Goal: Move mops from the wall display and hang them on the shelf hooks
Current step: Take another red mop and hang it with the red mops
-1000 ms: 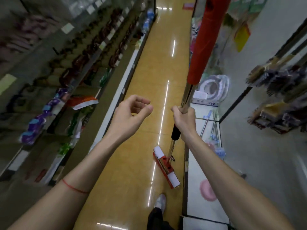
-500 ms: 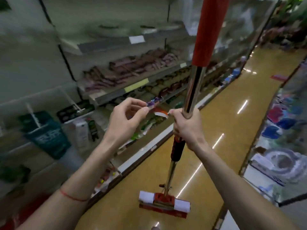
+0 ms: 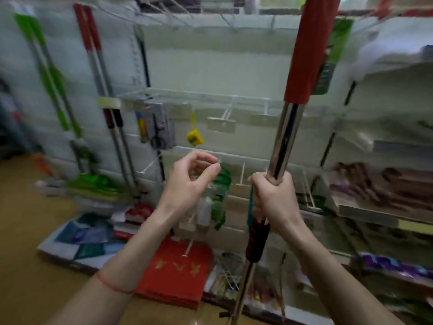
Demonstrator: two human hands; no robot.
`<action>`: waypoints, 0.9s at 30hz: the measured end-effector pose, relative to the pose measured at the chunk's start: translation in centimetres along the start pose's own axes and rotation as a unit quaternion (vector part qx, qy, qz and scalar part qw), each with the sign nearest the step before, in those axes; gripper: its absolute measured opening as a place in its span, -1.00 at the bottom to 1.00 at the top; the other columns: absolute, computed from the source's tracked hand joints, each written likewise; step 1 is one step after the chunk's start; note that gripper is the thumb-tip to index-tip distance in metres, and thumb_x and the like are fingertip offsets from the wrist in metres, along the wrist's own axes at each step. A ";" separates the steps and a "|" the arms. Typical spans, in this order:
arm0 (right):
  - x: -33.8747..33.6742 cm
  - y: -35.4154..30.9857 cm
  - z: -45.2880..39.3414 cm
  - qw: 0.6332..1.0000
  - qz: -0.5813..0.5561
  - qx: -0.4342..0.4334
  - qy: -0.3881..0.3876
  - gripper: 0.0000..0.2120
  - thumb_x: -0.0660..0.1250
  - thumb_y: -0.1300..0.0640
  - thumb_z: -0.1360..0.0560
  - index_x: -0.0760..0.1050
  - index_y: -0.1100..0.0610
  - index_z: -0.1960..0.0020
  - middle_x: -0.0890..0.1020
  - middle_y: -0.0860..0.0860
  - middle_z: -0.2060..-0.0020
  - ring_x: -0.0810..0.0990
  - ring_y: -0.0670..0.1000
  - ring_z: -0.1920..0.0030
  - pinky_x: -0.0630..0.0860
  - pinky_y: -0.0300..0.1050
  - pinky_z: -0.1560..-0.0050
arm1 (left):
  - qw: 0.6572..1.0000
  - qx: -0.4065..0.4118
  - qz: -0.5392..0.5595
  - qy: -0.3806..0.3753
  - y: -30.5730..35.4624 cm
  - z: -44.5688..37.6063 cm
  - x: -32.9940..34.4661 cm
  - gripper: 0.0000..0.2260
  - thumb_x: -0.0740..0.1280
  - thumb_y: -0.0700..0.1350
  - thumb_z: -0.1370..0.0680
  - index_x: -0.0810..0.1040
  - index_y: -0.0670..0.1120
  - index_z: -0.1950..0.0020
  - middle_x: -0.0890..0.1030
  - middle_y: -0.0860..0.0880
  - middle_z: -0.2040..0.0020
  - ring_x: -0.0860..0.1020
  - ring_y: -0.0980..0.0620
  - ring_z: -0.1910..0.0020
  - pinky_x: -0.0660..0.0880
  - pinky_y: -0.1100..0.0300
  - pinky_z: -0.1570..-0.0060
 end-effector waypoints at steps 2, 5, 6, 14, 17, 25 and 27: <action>4.4 -0.4 -1.2 0.999 -0.007 -0.011 -0.045 -0.71 0.28 0.15 -0.38 0.23 0.24 0.37 0.21 0.12 0.43 0.14 0.05 0.47 0.15 -0.03 0.44 | 0.998 -0.003 -0.025 0.051 -0.1 0.2 -4.9 -0.87 0.43 -0.02 -0.56 0.65 -0.04 -0.04 0.74 -0.11 0.05 0.70 -0.08 0.01 0.62 0.06 0.07; 11.4 -1.0 -2.1 0.994 -0.015 -0.014 -0.107 -0.76 0.27 0.15 -0.36 0.23 0.16 0.38 0.23 0.12 0.43 0.16 0.05 0.47 0.16 0.03 0.42 | 0.991 -0.002 -0.061 0.117 -0.3 0.8 -12.0 -0.83 0.43 0.02 -0.55 0.66 -0.04 -0.04 0.74 -0.07 0.07 0.71 -0.04 0.03 0.62 0.07 0.06; 13.6 -1.2 -2.3 0.992 -0.017 -0.015 -0.121 -0.76 0.26 0.15 -0.35 0.22 0.11 0.39 0.23 0.12 0.43 0.16 0.05 0.47 0.14 0.06 0.41 | 0.989 -0.001 -0.066 0.135 -0.4 1.0 -14.2 -0.82 0.43 0.03 -0.54 0.66 -0.04 -0.04 0.74 -0.07 0.07 0.71 -0.04 0.04 0.62 0.07 0.06; 32.1 -2.3 -3.6 0.981 -0.025 -0.013 -0.193 -0.64 0.27 0.15 -0.42 0.17 -0.04 0.42 0.20 0.10 0.47 0.15 0.01 0.50 0.16 -0.04 0.42 | 0.976 0.016 -0.088 0.201 -1.6 1.3 -31.5 -0.82 0.44 0.02 -0.57 0.65 -0.05 -0.07 0.73 -0.14 0.02 0.70 -0.10 0.00 0.58 0.06 0.05; 38.1 -2.2 -4.4 0.981 -0.033 -0.003 -0.194 -0.57 0.26 0.24 -0.49 0.16 -0.04 0.45 0.21 0.00 0.57 0.17 -0.01 0.59 0.19 -0.13 0.43 | 0.975 0.014 -0.094 0.201 -2.3 0.7 -36.9 -0.82 0.43 0.03 -0.56 0.65 -0.04 -0.06 0.73 -0.12 0.01 0.71 -0.10 -0.03 0.61 0.06 0.03; 49.7 -2.4 -7.7 0.980 -0.044 0.013 -0.196 -0.56 0.23 0.29 -0.53 0.20 -0.01 0.44 0.25 -0.05 0.62 0.21 -0.04 0.63 0.21 -0.21 0.49 | 0.972 0.011 -0.090 0.216 -6.0 -2.9 -46.3 -0.81 0.42 0.05 -0.56 0.64 0.00 -0.10 0.75 -0.04 0.01 0.71 0.01 -0.02 0.62 0.12 0.01; 52.1 -2.3 -9.1 0.978 -0.051 0.018 -0.202 -0.49 0.22 0.29 -0.53 0.20 -0.03 0.53 0.25 -0.05 0.62 0.20 -0.03 0.65 0.21 -0.23 0.51 | 0.971 0.014 -0.085 0.224 -7.2 -4.2 -47.9 -0.82 0.42 0.03 -0.56 0.64 -0.01 -0.10 0.75 -0.04 0.01 0.72 0.01 -0.02 0.61 0.12 0.02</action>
Point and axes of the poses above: each hand's wrist, its own z-axis away from the middle knuckle, its own x-axis out of the palm, y = z × x, the point moved 6 cm from there along -z, towards the middle knuckle
